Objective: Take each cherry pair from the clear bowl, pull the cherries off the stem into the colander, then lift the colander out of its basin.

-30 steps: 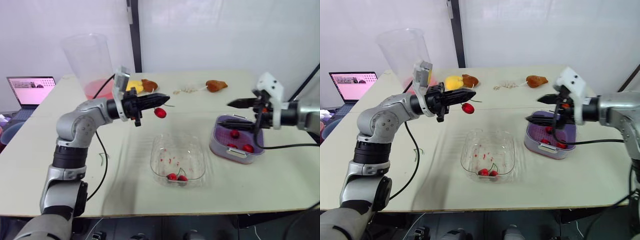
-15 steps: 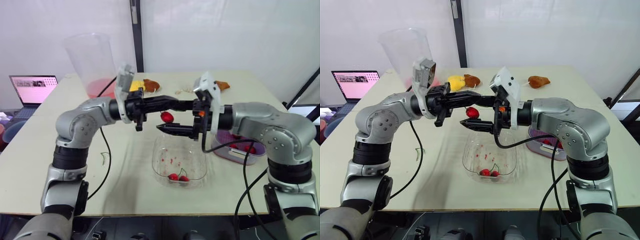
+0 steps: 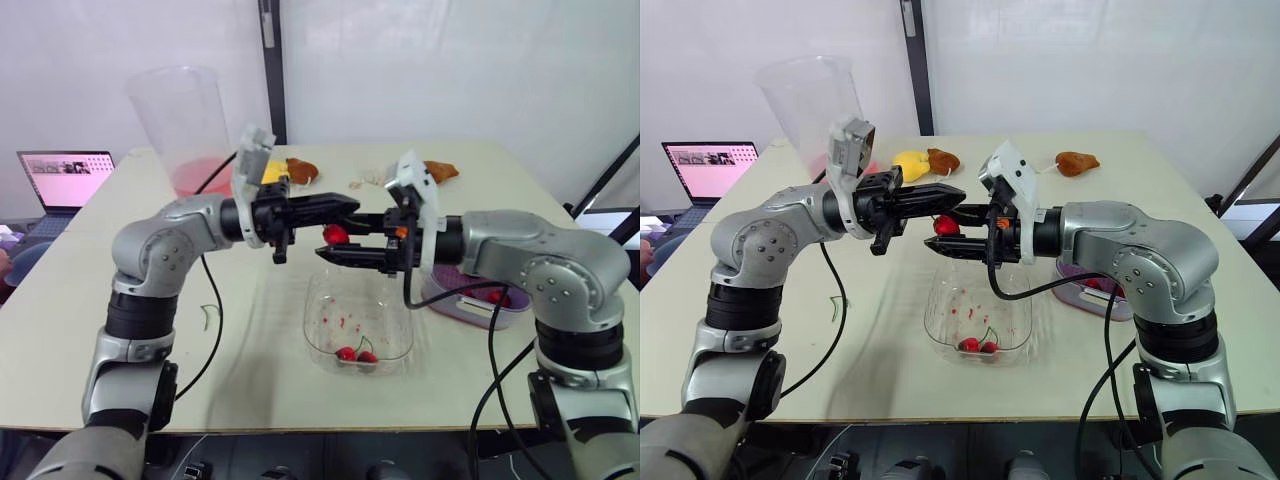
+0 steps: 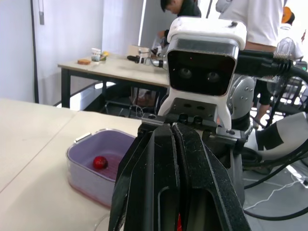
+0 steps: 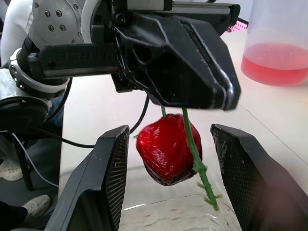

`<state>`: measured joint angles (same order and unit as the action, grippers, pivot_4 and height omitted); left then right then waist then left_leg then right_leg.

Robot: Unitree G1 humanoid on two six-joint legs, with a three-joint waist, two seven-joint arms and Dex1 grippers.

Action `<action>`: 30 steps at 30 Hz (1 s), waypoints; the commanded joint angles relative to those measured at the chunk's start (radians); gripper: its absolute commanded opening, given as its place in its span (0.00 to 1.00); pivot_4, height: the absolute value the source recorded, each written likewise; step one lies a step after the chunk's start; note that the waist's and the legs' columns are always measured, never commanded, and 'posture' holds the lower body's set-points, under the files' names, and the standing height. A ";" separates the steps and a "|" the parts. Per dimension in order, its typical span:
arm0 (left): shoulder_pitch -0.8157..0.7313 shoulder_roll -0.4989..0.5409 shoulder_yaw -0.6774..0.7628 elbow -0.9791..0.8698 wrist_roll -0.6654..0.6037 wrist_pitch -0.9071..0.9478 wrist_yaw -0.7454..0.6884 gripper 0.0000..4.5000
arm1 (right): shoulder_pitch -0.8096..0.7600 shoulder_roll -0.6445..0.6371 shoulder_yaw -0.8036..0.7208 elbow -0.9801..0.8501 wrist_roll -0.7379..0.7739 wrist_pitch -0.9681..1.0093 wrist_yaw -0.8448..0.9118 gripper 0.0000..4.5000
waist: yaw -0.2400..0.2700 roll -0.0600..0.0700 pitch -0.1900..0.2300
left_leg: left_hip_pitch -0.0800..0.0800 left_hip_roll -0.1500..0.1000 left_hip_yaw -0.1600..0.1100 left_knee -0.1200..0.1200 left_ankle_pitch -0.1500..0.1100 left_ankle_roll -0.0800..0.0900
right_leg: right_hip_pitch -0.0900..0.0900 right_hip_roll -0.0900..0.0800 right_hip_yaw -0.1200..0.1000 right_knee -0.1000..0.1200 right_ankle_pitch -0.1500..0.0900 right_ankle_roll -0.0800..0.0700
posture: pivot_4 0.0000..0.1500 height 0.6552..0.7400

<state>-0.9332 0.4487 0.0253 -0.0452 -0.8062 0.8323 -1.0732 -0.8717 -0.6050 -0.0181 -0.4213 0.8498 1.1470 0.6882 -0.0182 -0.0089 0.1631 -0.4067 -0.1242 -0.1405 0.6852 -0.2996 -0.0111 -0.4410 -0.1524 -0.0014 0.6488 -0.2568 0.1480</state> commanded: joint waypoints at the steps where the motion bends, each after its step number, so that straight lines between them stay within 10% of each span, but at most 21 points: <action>1: -0.023 0.007 0.011 -0.024 -0.003 -0.022 -0.004 0.00 | -0.020 -0.008 -0.036 -0.036 0.027 -0.007 -0.012 0.44 | 0.000 0.000 0.000 | 0.000 0.000 0.000 0.000 0.000 0.000 | 0.000 0.000 0.000 0.000 0.000 0.000 | 1.00 1.00; 20: -0.028 0.015 0.032 -0.030 -0.022 -0.025 0.023 0.00 | 0.106 -0.142 -0.059 -0.013 0.012 -0.026 0.013 0.34 | 0.003 0.000 0.000 | 0.000 0.000 0.000 0.000 0.000 0.000 | 0.000 0.000 0.000 0.000 0.000 0.000 | 1.00 1.00; 30: 0.027 0.031 0.065 -0.062 -0.032 -0.019 0.073 0.00 | 0.231 -0.488 0.015 0.351 -0.387 -0.415 0.201 0.34 | 0.003 0.000 0.000 | 0.000 0.000 0.002 0.000 0.000 0.000 | 0.000 0.000 0.000 -0.001 0.000 0.000 | 1.00 1.00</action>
<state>-0.8988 0.4714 0.0604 -0.0734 -0.8190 0.8205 -1.0124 -0.6411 -1.0817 -0.0135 -0.1030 0.5295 0.8167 0.8579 -0.0156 -0.0088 0.1631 -0.4064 -0.1242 -0.1383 0.6849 -0.2996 -0.0111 -0.4412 -0.1524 -0.0013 0.6476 -0.2568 0.1480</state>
